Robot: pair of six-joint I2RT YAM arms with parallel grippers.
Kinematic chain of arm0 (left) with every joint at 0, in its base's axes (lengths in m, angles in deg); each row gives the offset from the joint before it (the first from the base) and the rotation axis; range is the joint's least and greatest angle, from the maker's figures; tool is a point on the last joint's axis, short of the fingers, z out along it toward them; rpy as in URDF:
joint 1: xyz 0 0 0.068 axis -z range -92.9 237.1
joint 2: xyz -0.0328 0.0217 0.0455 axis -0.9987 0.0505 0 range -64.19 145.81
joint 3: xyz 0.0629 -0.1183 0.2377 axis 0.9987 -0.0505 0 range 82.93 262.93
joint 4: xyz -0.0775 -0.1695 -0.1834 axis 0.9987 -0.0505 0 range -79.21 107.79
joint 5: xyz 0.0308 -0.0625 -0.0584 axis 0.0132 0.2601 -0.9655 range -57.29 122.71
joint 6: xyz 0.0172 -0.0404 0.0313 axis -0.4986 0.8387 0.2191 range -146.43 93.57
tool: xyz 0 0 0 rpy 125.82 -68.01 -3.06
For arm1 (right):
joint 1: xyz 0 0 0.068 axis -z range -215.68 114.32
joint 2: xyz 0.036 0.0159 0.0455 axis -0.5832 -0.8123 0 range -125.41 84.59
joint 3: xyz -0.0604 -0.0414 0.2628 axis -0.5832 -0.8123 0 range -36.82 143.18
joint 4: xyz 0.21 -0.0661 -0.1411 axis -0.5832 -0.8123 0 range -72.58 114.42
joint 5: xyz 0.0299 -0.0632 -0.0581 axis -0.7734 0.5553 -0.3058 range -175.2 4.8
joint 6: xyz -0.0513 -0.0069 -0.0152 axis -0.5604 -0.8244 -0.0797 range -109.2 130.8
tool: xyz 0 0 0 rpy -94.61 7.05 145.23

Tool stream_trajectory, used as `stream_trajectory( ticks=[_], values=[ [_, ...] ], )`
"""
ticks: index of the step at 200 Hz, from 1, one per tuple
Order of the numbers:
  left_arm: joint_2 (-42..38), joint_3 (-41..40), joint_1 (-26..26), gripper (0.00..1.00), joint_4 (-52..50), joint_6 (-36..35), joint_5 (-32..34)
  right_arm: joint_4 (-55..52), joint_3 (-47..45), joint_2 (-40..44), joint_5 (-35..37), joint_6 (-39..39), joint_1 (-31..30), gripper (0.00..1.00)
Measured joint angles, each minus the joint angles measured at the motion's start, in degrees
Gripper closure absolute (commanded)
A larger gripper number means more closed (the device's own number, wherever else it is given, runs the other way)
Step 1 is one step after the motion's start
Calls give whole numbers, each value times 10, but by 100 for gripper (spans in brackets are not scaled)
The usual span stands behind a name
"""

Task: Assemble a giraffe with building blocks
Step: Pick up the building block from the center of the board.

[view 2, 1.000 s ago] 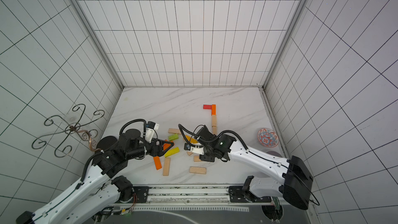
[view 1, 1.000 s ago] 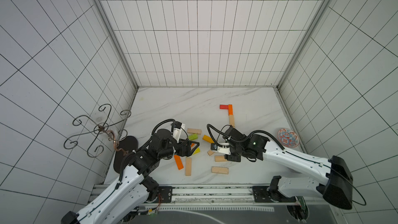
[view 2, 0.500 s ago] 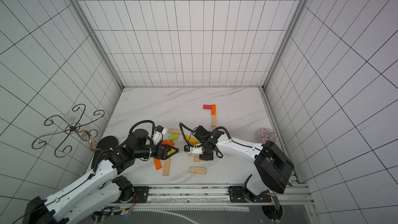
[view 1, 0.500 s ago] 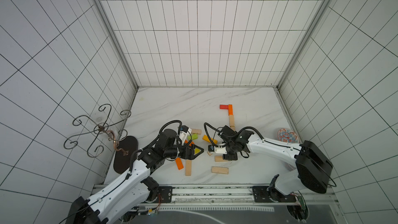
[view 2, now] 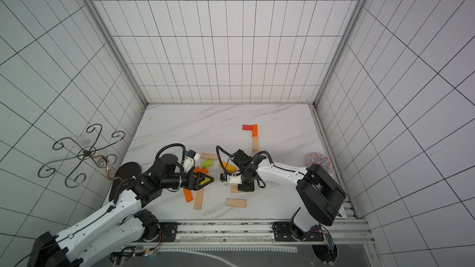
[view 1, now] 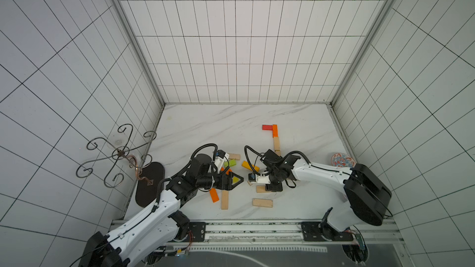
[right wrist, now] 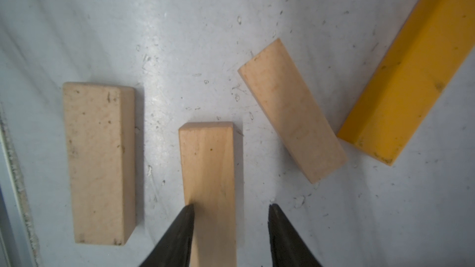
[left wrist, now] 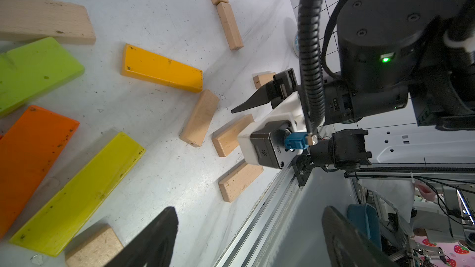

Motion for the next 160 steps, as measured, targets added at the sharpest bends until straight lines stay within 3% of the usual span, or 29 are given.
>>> stream_trajectory(
  ticks=[98, 132, 160],
  values=[
    [-14, 0, 0, 12, -18, 0, 3, 1, -7, -24, 5, 21, -9, 54],
    [-23, 0, 0, 12, -23, 0, 6, 10, -7, -25, 18, 41, -9, 76],
    [-26, 2, 0, 12, -31, -1, 8, 9, -7, -21, 32, 63, -9, 82]
  ],
)
